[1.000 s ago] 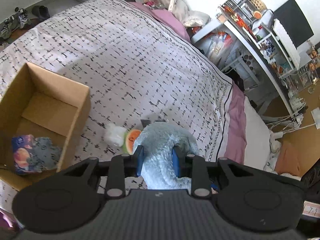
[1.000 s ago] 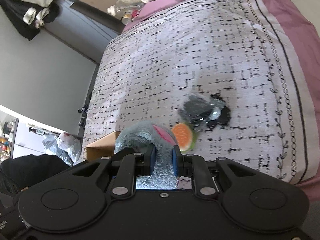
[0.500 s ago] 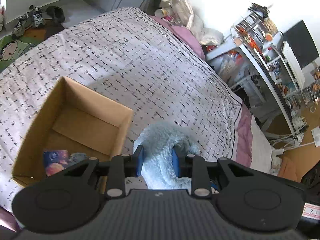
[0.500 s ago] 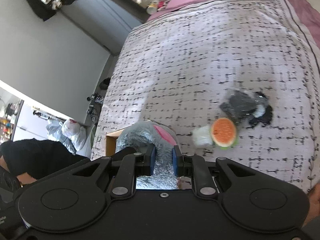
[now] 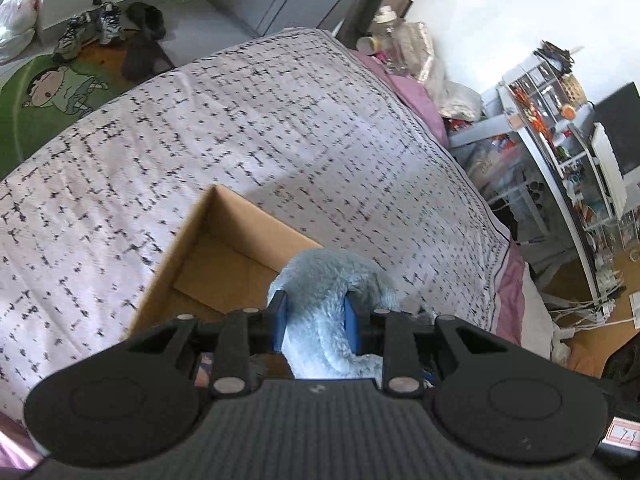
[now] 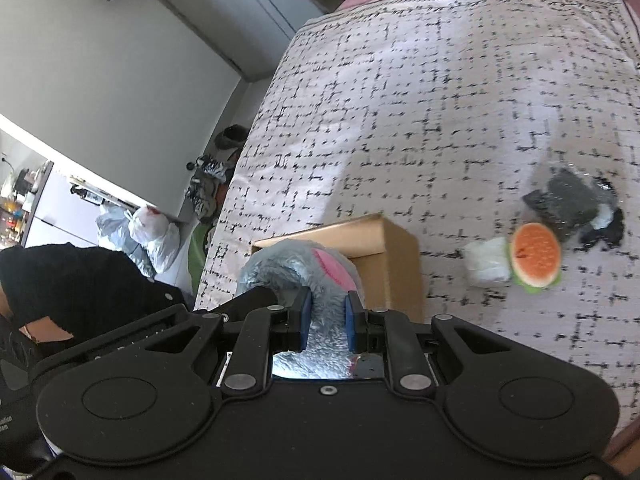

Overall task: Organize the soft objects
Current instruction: 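Lower the fluffy plush into the box and open both tools, then move both tools toward the burger plush and black bag, then close the left tool on the burger plush while the right tool grasps the black bag, then carry both items over the box and open both tools inside, then withdraw both tools from the box toward the white plush and black bag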

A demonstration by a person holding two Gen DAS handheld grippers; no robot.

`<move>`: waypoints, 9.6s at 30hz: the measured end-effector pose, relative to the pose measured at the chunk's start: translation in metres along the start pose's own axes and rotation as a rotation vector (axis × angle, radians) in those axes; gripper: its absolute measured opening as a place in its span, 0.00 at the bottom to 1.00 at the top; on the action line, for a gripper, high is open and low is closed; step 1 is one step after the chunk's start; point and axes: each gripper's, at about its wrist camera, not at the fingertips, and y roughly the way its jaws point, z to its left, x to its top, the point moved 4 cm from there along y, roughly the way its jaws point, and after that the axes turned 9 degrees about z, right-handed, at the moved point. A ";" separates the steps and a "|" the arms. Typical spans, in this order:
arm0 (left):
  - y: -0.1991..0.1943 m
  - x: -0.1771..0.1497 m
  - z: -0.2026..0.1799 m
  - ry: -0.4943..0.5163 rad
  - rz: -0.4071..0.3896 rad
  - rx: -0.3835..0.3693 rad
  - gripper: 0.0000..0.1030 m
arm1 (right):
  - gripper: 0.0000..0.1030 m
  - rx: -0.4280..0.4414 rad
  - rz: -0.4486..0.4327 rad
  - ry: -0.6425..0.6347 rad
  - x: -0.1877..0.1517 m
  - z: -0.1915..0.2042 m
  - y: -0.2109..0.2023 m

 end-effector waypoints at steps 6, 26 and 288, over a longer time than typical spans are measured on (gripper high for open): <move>0.005 0.013 0.024 -0.023 0.016 0.016 0.28 | 0.17 -0.006 0.027 -0.004 0.001 0.014 0.023; 0.029 0.033 0.060 -0.059 0.084 0.133 0.33 | 0.30 -0.001 0.115 0.014 -0.001 0.020 0.069; 0.007 -0.045 -0.008 0.085 0.025 0.122 0.68 | 0.96 -0.187 -0.217 -0.053 -0.012 -0.069 -0.057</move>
